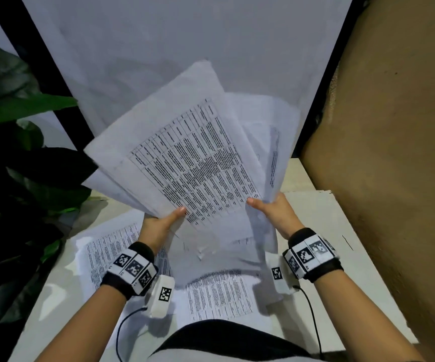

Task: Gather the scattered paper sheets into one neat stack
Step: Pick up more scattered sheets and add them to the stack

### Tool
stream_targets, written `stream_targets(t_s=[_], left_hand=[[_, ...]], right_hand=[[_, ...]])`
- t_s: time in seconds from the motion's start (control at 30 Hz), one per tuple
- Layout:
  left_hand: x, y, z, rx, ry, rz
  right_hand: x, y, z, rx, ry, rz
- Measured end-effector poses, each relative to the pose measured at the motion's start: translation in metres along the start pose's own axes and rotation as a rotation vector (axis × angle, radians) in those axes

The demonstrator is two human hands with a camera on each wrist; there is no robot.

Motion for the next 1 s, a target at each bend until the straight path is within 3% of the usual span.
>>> stream_targets(t_s=[0.2, 0.4, 0.6, 0.73, 1.0], left_hand=[[0.012, 0.016, 0.001, -0.021, -0.045, 0.078], [0.005, 0.008, 0.004, 0.053, -0.094, 0.047], [0.006, 0.003, 0.000, 0.088, -0.150, 0.025], [0.007, 0.000, 0.000, 0.126, -0.119, 0.112], [0.009, -0.003, 0.017, 0.054, -0.077, 0.155]], right_hand=[[0.012, 0.010, 0.013, -0.096, -0.137, 0.068], [-0.009, 0.012, 0.002, -0.063, -0.154, -0.032], [-0.008, 0.009, 0.005, -0.047, -0.154, 0.037], [-0.010, 0.008, 0.006, -0.069, -0.158, 0.086], [0.012, 0.003, 0.006, -0.062, -0.110, 0.206]])
Point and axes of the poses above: each hand's wrist, its own y-axis away from the middle knuckle, its own x-axis out of the palm, z = x × y, the point moved 10 cm from there along -y, towards the middle knuckle, and after that the axes turned 8 degrees about -x, right-handed, at the moved point
